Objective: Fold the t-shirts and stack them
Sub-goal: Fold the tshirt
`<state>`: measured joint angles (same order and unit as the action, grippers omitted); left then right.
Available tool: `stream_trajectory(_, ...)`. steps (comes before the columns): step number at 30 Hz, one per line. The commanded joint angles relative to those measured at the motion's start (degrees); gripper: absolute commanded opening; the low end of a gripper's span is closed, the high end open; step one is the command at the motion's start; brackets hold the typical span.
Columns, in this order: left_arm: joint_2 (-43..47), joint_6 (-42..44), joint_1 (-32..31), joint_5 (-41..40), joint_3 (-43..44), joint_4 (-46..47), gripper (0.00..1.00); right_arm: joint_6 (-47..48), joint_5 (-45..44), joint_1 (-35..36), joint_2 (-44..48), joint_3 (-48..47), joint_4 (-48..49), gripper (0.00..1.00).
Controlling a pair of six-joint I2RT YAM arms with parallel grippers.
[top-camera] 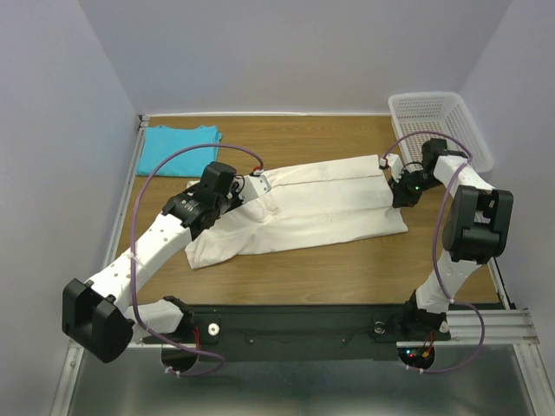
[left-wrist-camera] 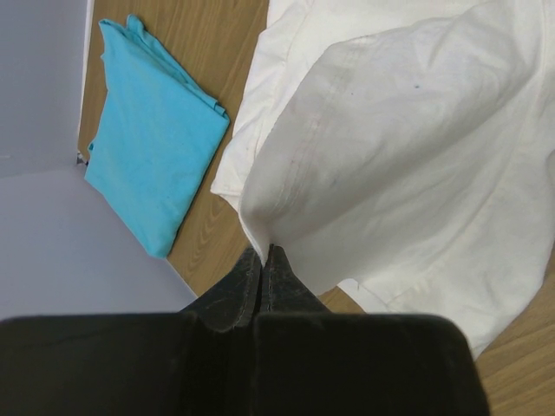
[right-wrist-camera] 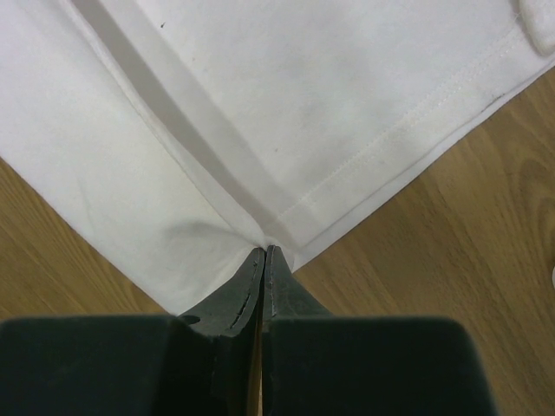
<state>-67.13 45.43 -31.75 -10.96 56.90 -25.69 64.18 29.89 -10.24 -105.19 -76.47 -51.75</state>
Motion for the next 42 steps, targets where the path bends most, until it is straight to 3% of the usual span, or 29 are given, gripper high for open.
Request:
stream_trajectory(1,0.2,0.4,0.4,0.0,1.4,2.1,0.0,-0.9,-0.1,0.7,-0.3,-3.0,2.3,0.03)
stream_trajectory(21,0.3,0.2,0.5,0.8,1.2,2.2,0.0,-2.9,-3.2,1.8,-1.3,-3.2,3.8,0.07)
stream_trajectory(27,0.2,0.1,0.5,1.0,1.2,2.5,0.0,-9.5,-3.9,1.8,-0.2,-3.9,7.0,0.31)
stream_trajectory(30,0.2,0.1,0.5,1.1,1.3,2.5,0.0,-14.8,-3.2,1.8,1.6,-4.4,9.9,0.38)
stream_trajectory(36,0.0,0.2,0.5,1.3,1.2,2.7,0.0,-19.1,6.8,2.2,5.6,-4.1,9.8,0.38)
stream_trajectory(42,-0.5,0.1,0.5,1.3,1.0,3.4,0.0,-19.4,18.2,4.3,11.7,1.9,8.2,0.39)
